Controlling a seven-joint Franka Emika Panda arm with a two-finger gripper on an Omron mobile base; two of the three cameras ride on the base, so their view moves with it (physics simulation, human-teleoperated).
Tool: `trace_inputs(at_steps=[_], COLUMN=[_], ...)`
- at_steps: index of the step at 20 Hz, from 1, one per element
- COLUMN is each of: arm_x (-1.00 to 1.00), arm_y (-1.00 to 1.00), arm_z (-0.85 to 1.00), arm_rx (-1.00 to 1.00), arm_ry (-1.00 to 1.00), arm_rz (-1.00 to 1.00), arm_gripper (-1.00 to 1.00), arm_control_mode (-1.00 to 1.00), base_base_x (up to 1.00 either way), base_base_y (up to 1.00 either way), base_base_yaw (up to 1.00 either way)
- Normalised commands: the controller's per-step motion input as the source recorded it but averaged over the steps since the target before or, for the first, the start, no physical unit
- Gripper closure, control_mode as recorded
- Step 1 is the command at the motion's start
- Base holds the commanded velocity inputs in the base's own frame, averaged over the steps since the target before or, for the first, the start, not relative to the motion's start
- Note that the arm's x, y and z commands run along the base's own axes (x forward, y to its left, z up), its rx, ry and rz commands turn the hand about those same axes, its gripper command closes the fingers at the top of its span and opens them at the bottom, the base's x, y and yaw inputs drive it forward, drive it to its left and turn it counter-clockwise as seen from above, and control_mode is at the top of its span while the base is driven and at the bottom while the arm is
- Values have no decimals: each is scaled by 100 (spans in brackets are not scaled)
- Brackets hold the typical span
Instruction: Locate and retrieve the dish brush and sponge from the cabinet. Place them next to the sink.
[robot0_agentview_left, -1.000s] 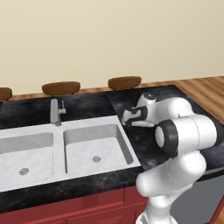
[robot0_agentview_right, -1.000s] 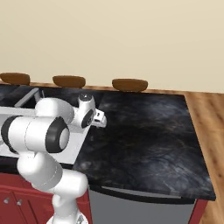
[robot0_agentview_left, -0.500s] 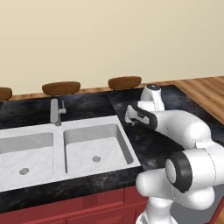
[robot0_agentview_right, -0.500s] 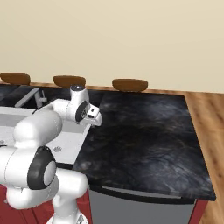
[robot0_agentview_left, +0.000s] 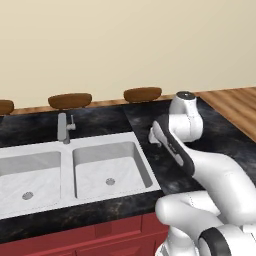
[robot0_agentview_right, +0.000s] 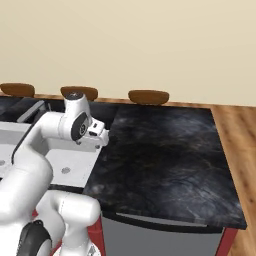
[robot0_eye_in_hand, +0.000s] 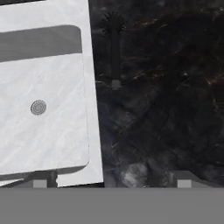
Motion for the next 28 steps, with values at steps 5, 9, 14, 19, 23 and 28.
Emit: trace_inputs(at_steps=[5, 9, 14, 19, 23, 28], arm_x=[-65, -53, -68, -57, -48, -10], arm_y=[-9, 0, 0, -10, -2, 0], arm_z=[71, 53, 23, -5, -1, 2], arm_rx=[-6, -13, -5, 10, 7, 0], arm_ry=[1, 3, -2, -21, -31, -9], arm_rz=[2, 0, 0, 0, 0, 0], arm_gripper=[-100, -100, -100, -100, -100, -100], arm_control_mode=[-100, -100, -100, -100, -100, -100], base_base_x=[0, 0, 0, 0, 0, 0], base_base_y=[0, 0, 0, 0, 0, 0], base_base_yaw=[0, 0, 0, 0, 0, 0])
